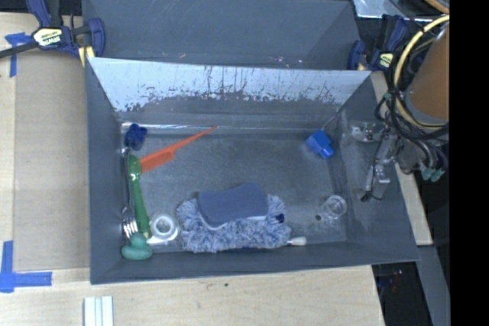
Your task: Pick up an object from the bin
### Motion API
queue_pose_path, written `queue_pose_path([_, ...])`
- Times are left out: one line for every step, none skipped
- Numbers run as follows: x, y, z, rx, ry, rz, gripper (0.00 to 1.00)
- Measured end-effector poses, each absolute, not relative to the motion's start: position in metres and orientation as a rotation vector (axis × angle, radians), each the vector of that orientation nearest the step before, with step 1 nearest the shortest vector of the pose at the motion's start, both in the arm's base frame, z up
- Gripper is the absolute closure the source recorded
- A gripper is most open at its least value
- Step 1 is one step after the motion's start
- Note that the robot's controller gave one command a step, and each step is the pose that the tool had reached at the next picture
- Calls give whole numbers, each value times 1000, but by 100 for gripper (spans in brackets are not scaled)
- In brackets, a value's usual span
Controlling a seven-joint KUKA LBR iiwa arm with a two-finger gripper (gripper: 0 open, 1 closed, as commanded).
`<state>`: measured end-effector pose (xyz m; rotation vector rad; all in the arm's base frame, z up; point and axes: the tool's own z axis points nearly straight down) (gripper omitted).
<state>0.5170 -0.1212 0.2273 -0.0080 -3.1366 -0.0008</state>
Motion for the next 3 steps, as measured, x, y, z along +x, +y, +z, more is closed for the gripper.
queue_pose_path([519, -120, 232, 1, -3146, 2, 0])
queue_pose_path([525, -144, 123, 404, -3121, 4, 0])
queue_pose_path([513, -154, 163, 273, -3147, 8, 0])
